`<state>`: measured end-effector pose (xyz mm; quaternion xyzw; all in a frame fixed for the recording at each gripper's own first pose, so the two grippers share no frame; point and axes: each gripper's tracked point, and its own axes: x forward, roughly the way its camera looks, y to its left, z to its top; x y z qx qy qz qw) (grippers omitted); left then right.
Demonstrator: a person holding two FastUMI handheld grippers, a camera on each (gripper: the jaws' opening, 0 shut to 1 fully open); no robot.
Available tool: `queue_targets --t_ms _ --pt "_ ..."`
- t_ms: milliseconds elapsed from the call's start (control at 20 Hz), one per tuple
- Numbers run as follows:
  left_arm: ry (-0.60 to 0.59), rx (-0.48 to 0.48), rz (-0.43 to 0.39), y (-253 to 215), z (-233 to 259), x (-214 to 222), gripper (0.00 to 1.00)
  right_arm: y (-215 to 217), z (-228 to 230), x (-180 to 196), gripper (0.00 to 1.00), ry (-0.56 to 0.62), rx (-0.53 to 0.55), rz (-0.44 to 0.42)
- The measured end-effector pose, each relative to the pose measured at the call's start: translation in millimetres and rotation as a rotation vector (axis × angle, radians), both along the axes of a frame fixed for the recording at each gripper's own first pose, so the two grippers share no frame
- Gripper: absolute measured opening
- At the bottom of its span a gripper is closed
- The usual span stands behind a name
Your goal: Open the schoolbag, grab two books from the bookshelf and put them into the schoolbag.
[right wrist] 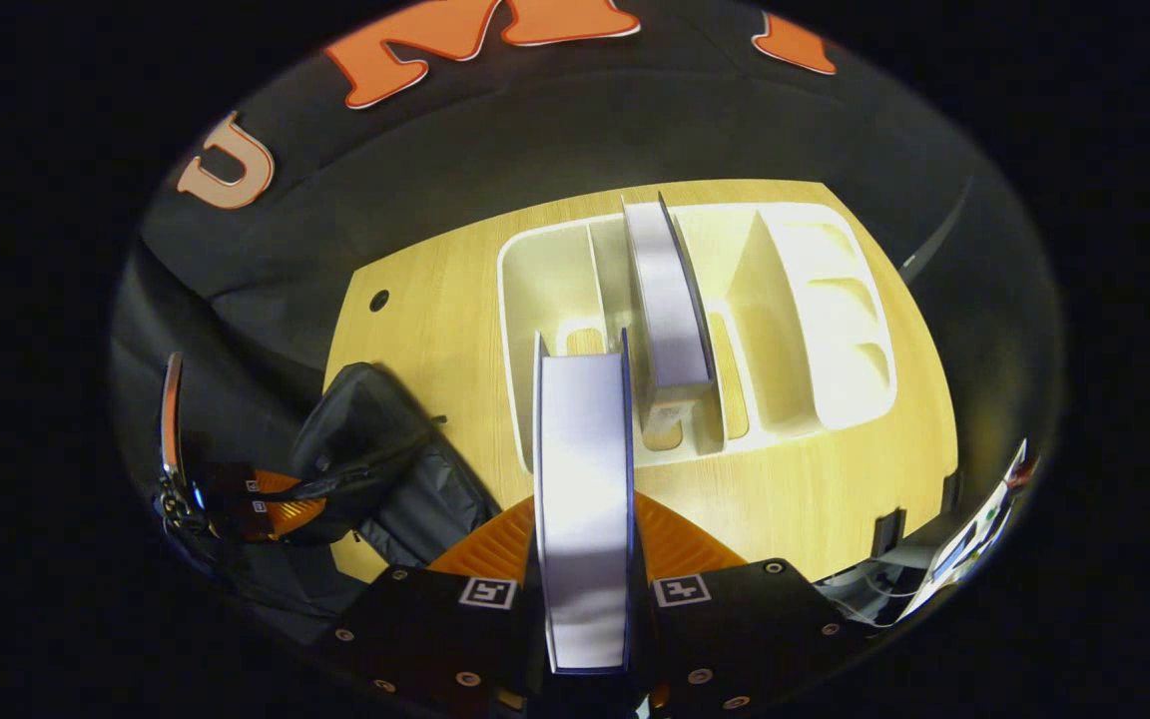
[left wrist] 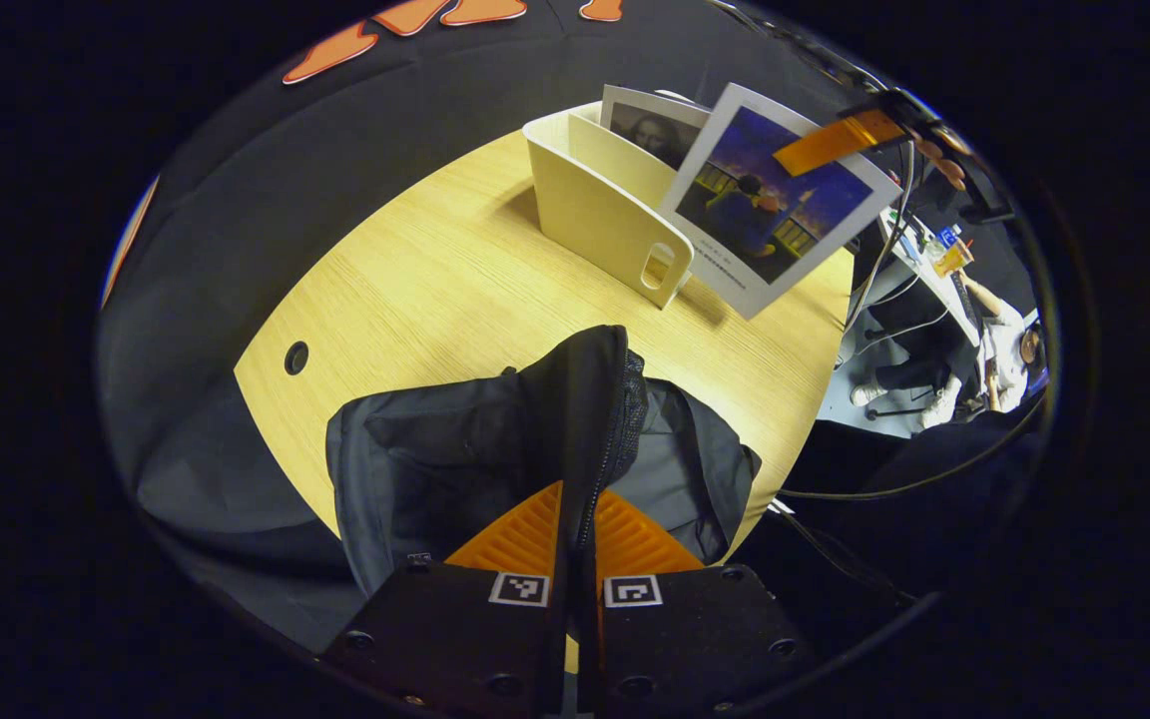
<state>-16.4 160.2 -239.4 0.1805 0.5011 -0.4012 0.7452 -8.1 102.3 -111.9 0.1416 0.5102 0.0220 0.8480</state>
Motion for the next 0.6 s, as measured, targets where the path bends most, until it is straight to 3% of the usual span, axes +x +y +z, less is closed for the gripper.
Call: queue_targets --t_ms 250,600 --pt "-0.01 -0.003 0.012 -2.8 0.4 -2.9 0.06 -8.5 -5.2 -39.4 0.35 -0.033 0.112 -0.068" --pt "0.009 -0.019 0.028 -13.4 4.6 -10.2 0.06 8.0 -9.7 -87.6 0.35 -0.067 0.25 -0.096"
